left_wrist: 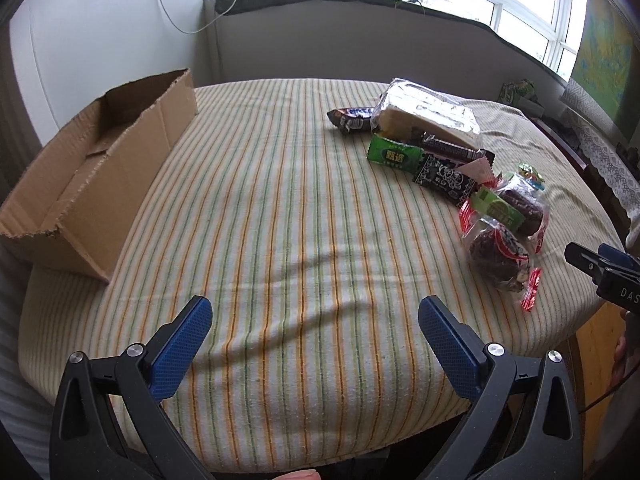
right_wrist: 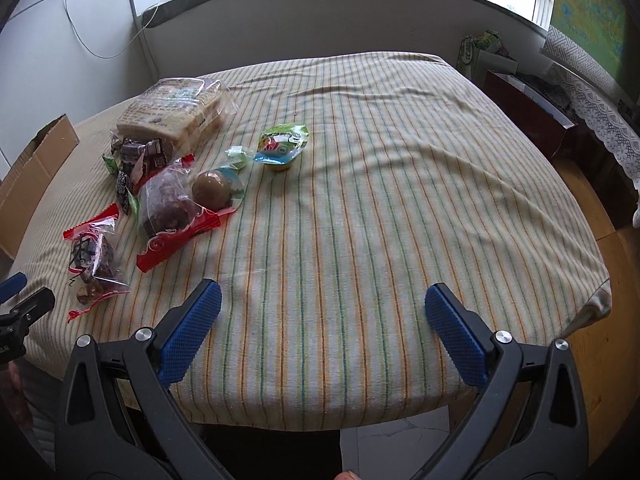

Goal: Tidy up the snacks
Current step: 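Reach the left tool to the red-trimmed dried fruit bag while the right tool reaches another bag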

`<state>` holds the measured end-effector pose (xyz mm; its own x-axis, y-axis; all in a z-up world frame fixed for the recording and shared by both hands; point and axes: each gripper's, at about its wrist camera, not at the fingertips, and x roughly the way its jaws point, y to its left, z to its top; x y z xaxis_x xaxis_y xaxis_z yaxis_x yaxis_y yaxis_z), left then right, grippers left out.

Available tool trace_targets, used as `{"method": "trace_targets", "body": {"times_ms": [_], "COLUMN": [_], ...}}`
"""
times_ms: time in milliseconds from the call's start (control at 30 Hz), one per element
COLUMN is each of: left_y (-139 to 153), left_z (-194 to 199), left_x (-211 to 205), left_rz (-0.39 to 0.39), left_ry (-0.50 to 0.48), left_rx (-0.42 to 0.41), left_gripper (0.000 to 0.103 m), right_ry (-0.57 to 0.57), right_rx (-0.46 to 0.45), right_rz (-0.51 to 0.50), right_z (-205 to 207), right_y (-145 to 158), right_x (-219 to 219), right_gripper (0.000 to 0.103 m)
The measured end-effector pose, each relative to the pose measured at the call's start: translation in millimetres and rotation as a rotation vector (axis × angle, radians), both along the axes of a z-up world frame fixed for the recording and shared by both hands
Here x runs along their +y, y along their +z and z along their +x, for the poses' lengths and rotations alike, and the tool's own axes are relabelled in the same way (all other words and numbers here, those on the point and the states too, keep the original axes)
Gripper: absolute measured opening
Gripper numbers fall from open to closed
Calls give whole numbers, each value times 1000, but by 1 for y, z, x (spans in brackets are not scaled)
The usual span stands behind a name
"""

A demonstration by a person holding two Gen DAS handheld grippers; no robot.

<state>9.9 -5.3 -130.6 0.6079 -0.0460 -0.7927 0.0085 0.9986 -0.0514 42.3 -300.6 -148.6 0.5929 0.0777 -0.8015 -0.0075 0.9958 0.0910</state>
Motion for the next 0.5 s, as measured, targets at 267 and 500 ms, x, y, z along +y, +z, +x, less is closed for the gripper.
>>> {"method": "trace_targets", "body": {"times_ms": [267, 500], "left_y": [-12, 2], "left_z": [-9, -4], "left_x": [2, -3], "left_rz": [-8, -71], "left_ry": [-26, -22], "left_rx": [-90, -99], "left_gripper": [103, 102], "right_ry": [89, 113], "right_rx": [-166, -245], "right_rz": [-46, 107], "right_z": [3, 3], "right_y": [-11, 6], "right_x": [4, -12], "right_gripper": [103, 103]}}
